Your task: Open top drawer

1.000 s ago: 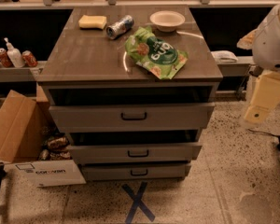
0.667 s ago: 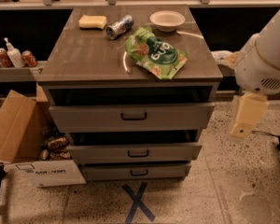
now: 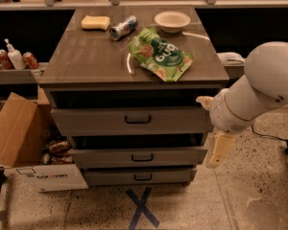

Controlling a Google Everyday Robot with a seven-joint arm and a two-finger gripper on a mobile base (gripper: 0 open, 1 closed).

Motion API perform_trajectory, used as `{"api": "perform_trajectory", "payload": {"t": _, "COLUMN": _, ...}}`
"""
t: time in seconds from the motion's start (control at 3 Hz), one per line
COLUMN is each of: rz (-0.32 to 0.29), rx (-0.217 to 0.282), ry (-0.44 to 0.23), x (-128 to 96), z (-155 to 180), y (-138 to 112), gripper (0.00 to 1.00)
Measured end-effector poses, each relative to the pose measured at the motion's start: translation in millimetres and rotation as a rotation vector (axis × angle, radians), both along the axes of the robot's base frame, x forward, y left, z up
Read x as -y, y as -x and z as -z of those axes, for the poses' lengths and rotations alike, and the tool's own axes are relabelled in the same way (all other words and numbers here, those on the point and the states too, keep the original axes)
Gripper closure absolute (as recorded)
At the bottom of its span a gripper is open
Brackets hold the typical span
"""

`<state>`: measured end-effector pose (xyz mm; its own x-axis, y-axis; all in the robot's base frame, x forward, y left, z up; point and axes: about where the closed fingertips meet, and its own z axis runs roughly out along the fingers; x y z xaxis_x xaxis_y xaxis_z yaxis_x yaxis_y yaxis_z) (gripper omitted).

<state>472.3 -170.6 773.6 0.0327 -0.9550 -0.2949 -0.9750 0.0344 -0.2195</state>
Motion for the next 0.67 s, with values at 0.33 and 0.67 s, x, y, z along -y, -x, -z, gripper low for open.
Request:
{"api": "perform_trajectory", "payload": {"t": 0.33, "rz": 0.0, "rx": 0.0, "ry": 0.0, "x": 0, "z": 0, "y": 0, "gripper": 0.0}}
{"api": "perform_trajectory", "payload": {"t": 0.67, "rz": 0.004, "rx": -0.014, "ry": 0.04, "x": 0, "z": 23, "y": -7, "gripper": 0.0}}
